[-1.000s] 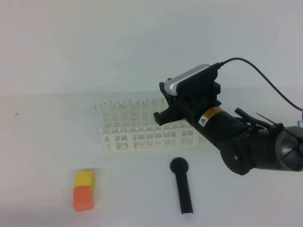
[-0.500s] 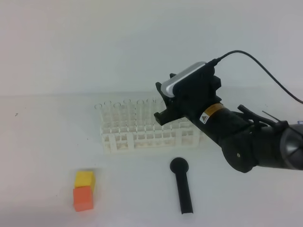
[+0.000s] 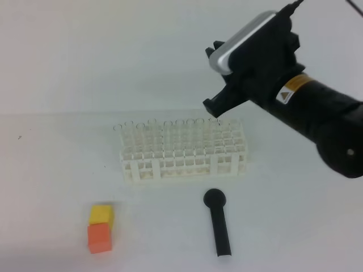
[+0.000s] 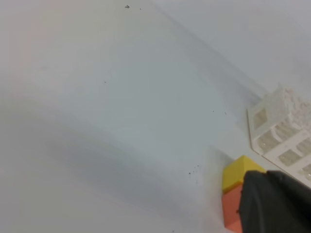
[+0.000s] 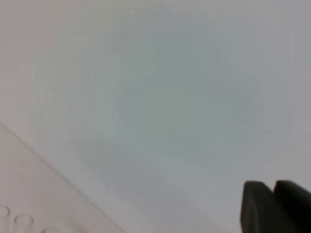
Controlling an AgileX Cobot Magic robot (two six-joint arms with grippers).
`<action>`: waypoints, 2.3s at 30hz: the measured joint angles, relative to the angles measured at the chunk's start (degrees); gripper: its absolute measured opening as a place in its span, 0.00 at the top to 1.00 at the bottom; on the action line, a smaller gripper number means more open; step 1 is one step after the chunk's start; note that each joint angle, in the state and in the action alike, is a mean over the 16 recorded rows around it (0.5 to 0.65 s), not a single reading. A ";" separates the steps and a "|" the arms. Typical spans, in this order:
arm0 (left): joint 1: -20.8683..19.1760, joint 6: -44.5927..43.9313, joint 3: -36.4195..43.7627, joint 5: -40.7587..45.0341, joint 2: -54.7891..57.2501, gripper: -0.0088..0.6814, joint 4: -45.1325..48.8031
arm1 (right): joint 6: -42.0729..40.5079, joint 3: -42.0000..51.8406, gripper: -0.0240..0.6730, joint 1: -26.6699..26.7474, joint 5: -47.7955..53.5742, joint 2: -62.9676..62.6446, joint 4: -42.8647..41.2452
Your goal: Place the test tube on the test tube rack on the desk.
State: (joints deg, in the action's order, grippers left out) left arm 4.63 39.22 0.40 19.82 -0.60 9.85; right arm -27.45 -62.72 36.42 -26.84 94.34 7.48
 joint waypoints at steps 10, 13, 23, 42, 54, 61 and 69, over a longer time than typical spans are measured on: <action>0.00 0.00 -0.11 0.06 0.08 0.99 -0.02 | -4.01 0.00 0.95 0.00 17.95 -16.02 0.13; 0.00 0.00 0.00 0.00 0.02 0.99 0.00 | -4.63 0.00 0.96 0.00 20.77 -18.74 0.13; -0.02 -0.01 0.79 -0.43 -0.47 0.99 0.11 | -5.16 0.20 0.97 -0.34 21.66 -18.46 0.92; -0.01 -0.01 0.34 -0.25 -0.19 0.99 0.05 | -5.78 23.38 0.97 -25.19 26.95 -46.43 5.74; 0.01 0.01 -0.34 0.19 0.23 0.99 -0.05 | -5.95 50.25 0.97 -44.22 31.24 -74.05 10.65; 0.01 0.00 -0.23 0.12 0.16 0.99 -0.03 | -4.97 59.11 0.97 -45.89 32.61 -78.75 14.02; 0.01 0.00 -0.23 0.12 0.16 0.99 -0.03 | 5.30 63.23 0.97 -45.94 37.60 -85.85 6.61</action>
State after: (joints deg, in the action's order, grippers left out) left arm 4.64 39.22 0.17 19.94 -0.44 9.82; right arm -22.15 0.51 -9.52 10.76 8.49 14.08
